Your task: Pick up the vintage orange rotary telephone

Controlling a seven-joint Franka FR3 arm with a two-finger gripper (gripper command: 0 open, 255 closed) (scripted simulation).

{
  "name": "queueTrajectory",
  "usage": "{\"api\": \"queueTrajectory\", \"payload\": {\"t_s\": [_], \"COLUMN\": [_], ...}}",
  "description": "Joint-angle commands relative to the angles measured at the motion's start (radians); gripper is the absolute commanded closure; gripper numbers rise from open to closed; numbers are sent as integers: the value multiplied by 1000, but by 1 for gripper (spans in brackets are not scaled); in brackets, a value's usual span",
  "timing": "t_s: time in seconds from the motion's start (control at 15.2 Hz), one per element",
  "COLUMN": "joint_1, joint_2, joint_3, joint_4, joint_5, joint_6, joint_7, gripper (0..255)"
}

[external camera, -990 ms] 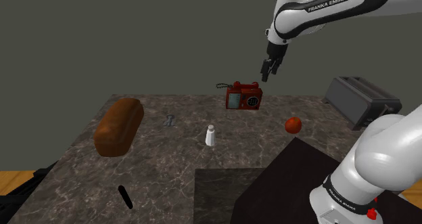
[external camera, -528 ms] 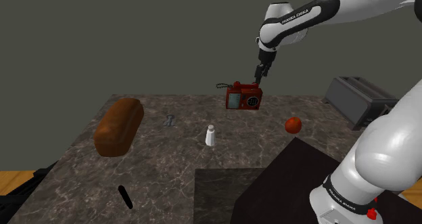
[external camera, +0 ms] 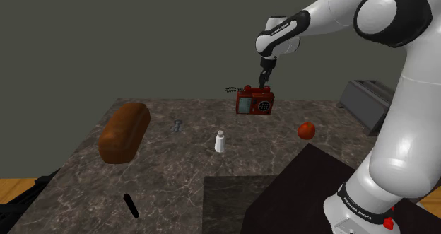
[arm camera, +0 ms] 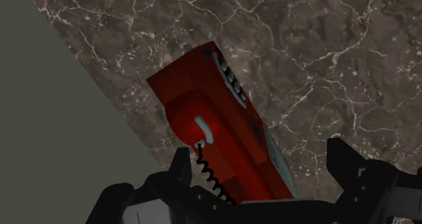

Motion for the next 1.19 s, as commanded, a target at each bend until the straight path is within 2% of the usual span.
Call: {"api": "queueTrajectory", "payload": {"t_s": [0.0, 0.13, 0.73, 0.79, 1.12], "joint_1": [-18, -36, -45, -45, -46], "joint_2": [81, 141, 196, 196, 196], "joint_3": [10, 21, 33, 33, 33], "joint_4": [75, 135, 106, 104, 104], "joint_5": [30, 49, 71, 71, 71], "joint_6": [3, 3, 85, 87, 87], "joint_7": [-55, -91, -102, -103, -103], "gripper": [0, 0, 0, 255, 255]}}
